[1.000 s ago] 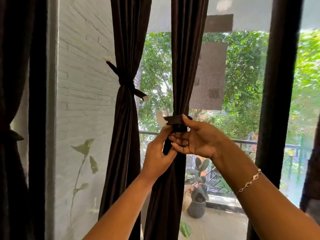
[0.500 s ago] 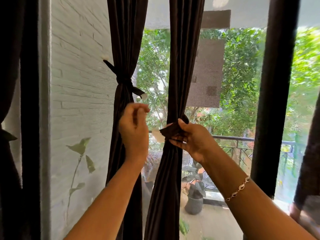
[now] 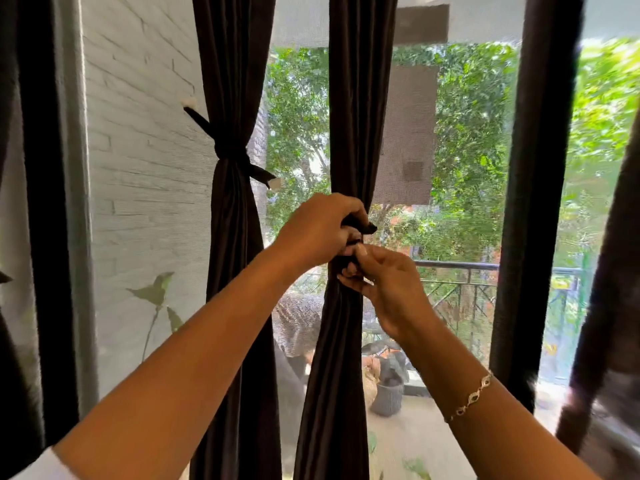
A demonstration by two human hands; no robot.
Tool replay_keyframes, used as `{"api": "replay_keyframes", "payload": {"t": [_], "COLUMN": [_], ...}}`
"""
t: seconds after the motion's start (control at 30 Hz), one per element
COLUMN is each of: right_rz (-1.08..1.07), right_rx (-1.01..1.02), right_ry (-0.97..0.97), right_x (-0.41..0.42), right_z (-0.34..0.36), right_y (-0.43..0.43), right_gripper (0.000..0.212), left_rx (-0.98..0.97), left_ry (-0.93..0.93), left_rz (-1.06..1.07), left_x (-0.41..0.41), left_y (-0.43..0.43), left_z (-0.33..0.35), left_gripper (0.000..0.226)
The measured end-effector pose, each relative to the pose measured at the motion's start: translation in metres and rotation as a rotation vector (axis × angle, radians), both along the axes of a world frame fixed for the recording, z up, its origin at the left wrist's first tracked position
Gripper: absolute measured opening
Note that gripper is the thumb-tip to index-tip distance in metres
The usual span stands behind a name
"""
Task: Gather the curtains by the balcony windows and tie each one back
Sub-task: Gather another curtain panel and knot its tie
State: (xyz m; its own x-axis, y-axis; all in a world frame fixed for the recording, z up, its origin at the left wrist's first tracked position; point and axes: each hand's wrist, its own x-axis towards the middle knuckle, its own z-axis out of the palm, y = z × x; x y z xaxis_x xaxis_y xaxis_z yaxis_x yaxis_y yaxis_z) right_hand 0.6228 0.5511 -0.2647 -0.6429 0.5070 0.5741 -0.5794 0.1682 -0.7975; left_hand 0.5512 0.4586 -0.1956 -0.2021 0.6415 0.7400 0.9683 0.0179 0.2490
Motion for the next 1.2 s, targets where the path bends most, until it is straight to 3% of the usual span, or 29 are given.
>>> {"api": "replay_keyframes", "payload": {"t": [0.13,0.3,0.4,0.47,0.63,0.77,0.9,1.0,1.1,1.2], "right_rz": [-0.302,-0.613,-0.776,-0.807,-0.760,-0.664,-0.694,-0.725,-0.754,-0.753], "right_rx": [0.285,0.712,0.819,0.874,1.209,1.100,1.107,1.134,1.179,1.196], "right_ry": [0.005,-0.022,-0.230,-0.278,0.006,0.002,0.042,0.047,0.039,0.033], "right_x": [0.003,0.018,0.030,0.039,0.037,0.021,0.004,-0.007,-0.015,-0.021], "right_z": [-0.016,-0.030,-0.015,0.002,0.051,0.066,0.071,0.075,0.080,0.085], "right_y": [-0.007,-0.025,-0.015,-0.004,0.007,0.022,0.025,0.023,0.022,0.019], "right_gripper": [0.021,0.038,0.027,0.016,0.019,0.016,0.015,0.018,0.023,0.026], "left_rx": [0.039,0.024,-0.005,-0.021,0.030,0.166,0.237,0.429,0.497,0.569], "left_ry": [-0.200,-0.331,-0.358,-0.400,-0.333,-0.339,-0.115,0.062,0.245,0.486], "left_rz": [-0.176,-0.244,-0.289,-0.355,-0.365,-0.362,-0.157,0.074,0.247,0.400], "left_x": [0.000,-0.011,-0.018,-0.021,-0.023,-0.021,-0.023,-0.019,-0.017,-0.020], "left_y": [0.004,0.009,0.008,0.007,0.006,0.005,0.008,0.012,0.016,0.016], "left_z": [0.006,0.001,-0.002,-0.007,-0.018,-0.031,-0.045,-0.054,-0.061,-0.061], "left_gripper": [0.014,0.016,0.016,0.018,0.014,0.010,0.039,0.042,0.051,0.043]}}
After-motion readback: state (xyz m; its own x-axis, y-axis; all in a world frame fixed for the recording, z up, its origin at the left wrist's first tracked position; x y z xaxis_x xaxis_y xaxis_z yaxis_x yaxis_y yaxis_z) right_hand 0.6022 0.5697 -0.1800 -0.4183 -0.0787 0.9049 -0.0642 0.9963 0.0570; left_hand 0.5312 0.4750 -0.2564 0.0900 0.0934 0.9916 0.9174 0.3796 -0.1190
